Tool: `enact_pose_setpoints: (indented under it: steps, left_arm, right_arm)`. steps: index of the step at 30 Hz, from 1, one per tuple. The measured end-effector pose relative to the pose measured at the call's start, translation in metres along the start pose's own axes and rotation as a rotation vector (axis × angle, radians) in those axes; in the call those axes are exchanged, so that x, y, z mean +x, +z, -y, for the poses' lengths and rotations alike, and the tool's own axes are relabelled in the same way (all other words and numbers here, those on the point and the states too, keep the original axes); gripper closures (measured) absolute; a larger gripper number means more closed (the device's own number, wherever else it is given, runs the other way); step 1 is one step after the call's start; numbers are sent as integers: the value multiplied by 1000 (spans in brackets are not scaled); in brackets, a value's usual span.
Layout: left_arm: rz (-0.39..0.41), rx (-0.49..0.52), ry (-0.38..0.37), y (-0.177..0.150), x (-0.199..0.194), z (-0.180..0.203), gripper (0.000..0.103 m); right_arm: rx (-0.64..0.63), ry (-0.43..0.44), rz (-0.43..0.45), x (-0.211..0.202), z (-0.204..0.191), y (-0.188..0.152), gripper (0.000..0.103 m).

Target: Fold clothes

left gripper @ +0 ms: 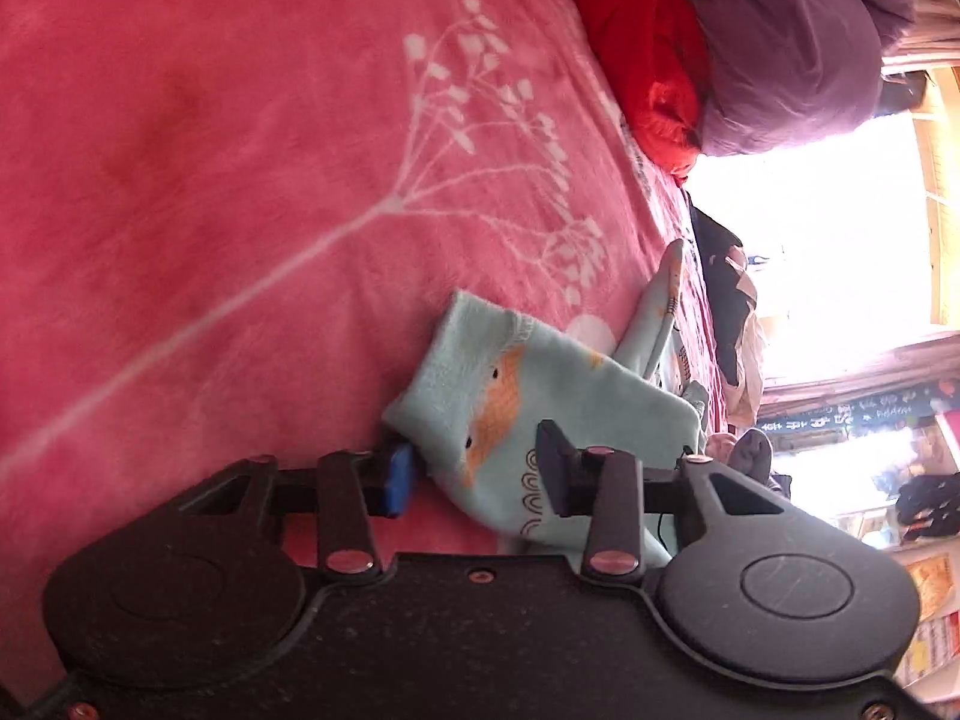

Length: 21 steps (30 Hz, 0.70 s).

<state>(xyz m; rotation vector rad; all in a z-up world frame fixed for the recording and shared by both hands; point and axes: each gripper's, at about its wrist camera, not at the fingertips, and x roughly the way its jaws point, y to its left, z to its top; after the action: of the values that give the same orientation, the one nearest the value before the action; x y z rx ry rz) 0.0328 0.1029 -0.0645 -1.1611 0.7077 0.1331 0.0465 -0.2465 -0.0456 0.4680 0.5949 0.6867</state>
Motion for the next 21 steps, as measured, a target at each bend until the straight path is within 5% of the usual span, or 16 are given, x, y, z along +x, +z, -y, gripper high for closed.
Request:
enact_pose_setpoints:
  steps: [1,8,15,21]
  left_arm:
    - [15,44,-2,3,-3,5,100]
    - [262,305,-110,49,-69,39,100]
    - [392,379,-137,91,-102,59,100]
    - [419,357,-157,106,-109,55,100]
  right_arm:
    - [-2,-2,0,0,0,0,62]
    - [-70,-14,0,0,-10,-1,62]
    - [-281,-60,-38,13,-46,-10,63]
    - [-393,-217,-52,17,-67,4,74]
